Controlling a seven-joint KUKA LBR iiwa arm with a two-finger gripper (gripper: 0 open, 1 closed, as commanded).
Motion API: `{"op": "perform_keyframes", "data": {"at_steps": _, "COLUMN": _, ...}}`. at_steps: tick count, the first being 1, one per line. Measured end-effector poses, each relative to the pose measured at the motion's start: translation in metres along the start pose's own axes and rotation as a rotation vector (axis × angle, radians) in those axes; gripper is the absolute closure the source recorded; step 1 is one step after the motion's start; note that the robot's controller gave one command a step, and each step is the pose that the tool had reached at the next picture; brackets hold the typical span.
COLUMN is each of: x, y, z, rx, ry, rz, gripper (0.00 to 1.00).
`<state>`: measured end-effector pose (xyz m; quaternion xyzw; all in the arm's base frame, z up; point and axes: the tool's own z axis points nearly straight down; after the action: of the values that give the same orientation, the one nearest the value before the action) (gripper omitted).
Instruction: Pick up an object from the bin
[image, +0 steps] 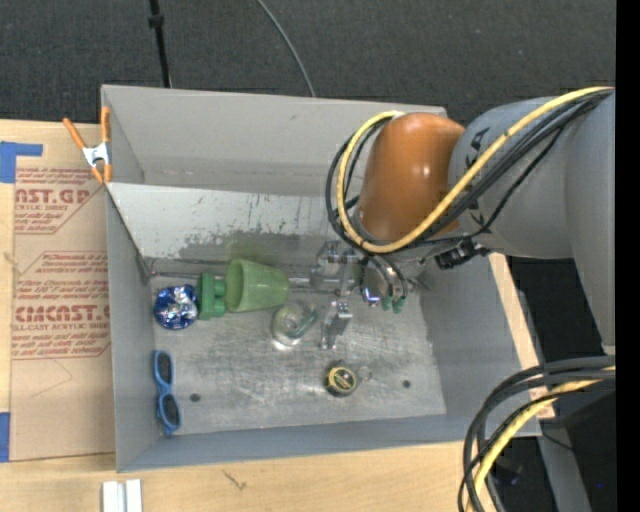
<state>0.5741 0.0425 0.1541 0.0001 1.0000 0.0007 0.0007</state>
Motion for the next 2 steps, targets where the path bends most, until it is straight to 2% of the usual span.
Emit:
{"op": "perform_keyframes", "data": {"at_steps": 1, "x": -0.008, "y": 0.003, "z": 0.082, "rx": 0.0, "ry": -0.008, "rz": -0.184, "gripper": 0.0}}
{"op": "perform_keyframes", "data": {"at_steps": 2, "x": 0.015, "y": -0.034, "z": 0.08, "rx": -0.001, "ry": -0.016, "rz": -0.276, "gripper": 0.0}}
